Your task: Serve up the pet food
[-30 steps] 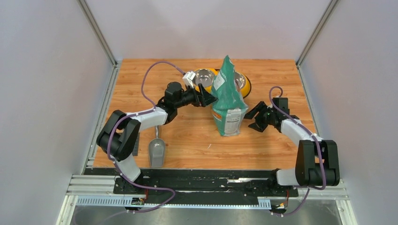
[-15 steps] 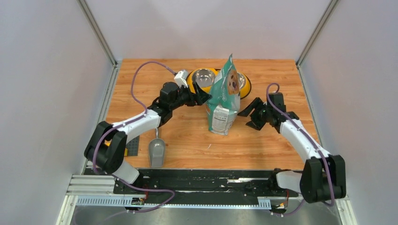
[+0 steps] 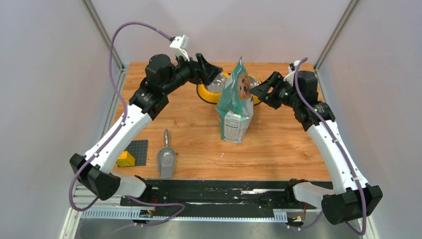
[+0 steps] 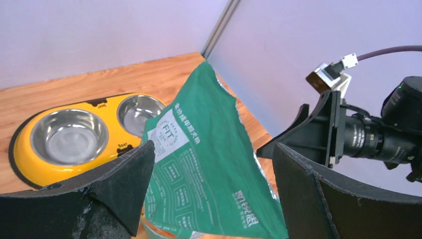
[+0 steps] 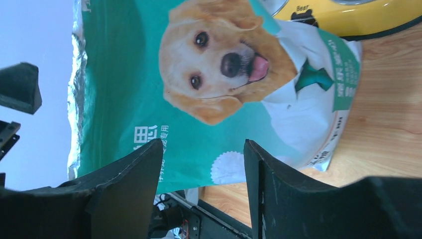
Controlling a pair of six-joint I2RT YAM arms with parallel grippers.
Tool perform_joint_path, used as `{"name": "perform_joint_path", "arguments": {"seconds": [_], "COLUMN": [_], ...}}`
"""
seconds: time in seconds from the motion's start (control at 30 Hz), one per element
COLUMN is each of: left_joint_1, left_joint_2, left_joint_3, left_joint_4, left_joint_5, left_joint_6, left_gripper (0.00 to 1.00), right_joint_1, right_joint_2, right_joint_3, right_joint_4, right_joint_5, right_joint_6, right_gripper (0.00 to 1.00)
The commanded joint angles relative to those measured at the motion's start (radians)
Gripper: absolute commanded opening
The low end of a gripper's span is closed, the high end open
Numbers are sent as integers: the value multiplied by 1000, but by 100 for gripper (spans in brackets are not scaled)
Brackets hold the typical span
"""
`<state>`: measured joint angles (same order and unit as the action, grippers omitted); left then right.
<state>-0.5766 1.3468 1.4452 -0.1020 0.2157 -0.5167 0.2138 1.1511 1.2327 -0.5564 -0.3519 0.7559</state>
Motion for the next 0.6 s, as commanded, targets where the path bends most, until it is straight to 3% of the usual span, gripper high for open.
{"name": "perform_joint_path", "arguments": {"seconds": [0.0,0.23,0.57], "left_joint_1": [-5,-6,-6], "left_joint_2": [113,253,280], "left_joint_3": [127,282,303], "left_joint_4": [-131,-233,-193], "left_joint_5": [51,183,256], "left_joint_6": [22,-9,-48], "left_gripper": [94,87,90], "right_joint_1": [26,33,33], "right_joint_2": [17,42,84], "right_joint_3": [57,92,113], "right_joint_4": [68,116,122], "right_joint_5": [-30,-18,-16], "right_joint_6": [53,115,134], "right_gripper": [62,61,60]}}
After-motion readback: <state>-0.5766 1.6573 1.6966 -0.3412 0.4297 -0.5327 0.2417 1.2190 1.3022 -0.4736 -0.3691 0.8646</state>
